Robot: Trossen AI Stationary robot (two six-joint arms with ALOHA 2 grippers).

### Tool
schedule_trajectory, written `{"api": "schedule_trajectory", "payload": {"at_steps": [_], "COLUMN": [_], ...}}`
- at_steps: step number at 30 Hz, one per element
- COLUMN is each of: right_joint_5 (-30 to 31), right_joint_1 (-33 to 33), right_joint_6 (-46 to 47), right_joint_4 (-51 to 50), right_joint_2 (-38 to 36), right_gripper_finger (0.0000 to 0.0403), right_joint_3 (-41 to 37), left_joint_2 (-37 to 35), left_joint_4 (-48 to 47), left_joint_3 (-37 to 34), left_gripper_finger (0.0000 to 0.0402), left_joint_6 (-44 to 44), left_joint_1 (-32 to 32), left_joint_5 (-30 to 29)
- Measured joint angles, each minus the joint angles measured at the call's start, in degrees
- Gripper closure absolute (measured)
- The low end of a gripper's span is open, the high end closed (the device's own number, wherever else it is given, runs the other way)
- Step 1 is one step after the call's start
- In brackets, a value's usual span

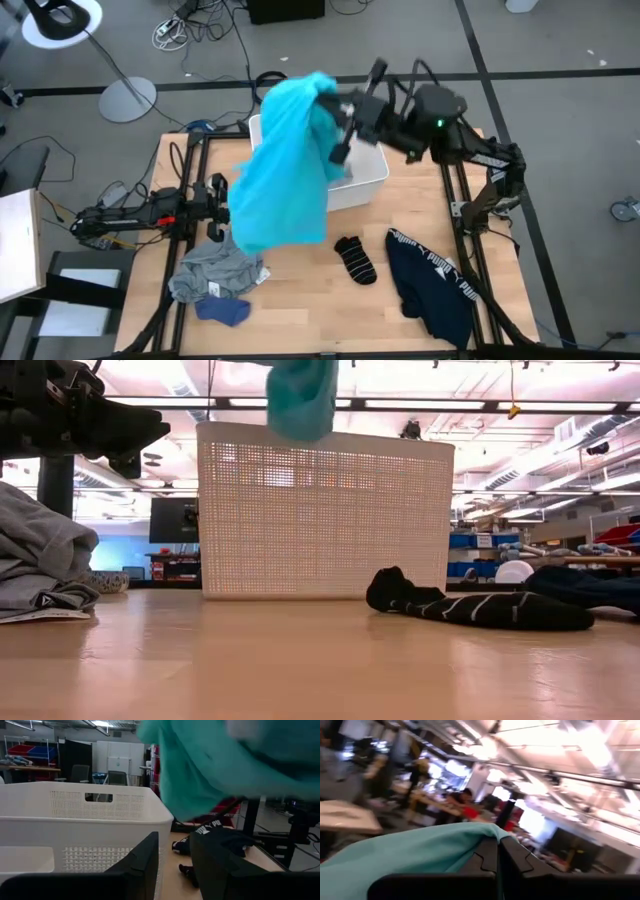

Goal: Sort clothes
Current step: Put the light blue short into the white laundry bin

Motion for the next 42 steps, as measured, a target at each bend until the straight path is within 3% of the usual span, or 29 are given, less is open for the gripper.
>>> {"api": "schedule_trajectory", "payload": {"at_steps": [6, 9, 18, 27, 35, 42], "right_joint_5": [0.0, -1.1, -13.9, -24.5, -24.7, -22.9], "right_joint_1": [-7.9, -11.5, -20.5, -26.1, -26.4, -27.0], "right_joint_6": [0.7, 5.8, 19.1, 31.1, 35.5, 38.4], "right_joint_4": [0.6, -2.8, -16.6, -30.8, -32.2, -41.2], "right_joint_2": [0.0, 0.0, 0.0, 0.0, 0.0, 0.0], "right_gripper_finger": [0.0403, 0.0403, 0.0402, 0.0395, 0.0362, 0.0311], "right_joint_3": [0.0, 0.0, -0.9, -12.2, -24.9, -23.8], "left_joint_2": [0.0, 0.0, 0.0, 0.0, 0.0, 2.3], "left_joint_4": [0.0, 0.0, 3.5, 10.4, 11.8, 5.8], "left_joint_3": [0.0, 0.0, 0.0, 0.0, 1.4, 5.6], "left_gripper_finger": [0.0284, 0.0284, 0.0284, 0.0284, 0.0284, 0.0284], "left_joint_6": [0.0, 0.0, 0.0, -4.6, -5.0, -6.3], "left_joint_1": [0.0, 0.0, 0.0, 0.0, 0.0, -0.1], "left_joint_5": [0.0, 0.0, 0.0, -2.0, -4.9, -5.4]}}
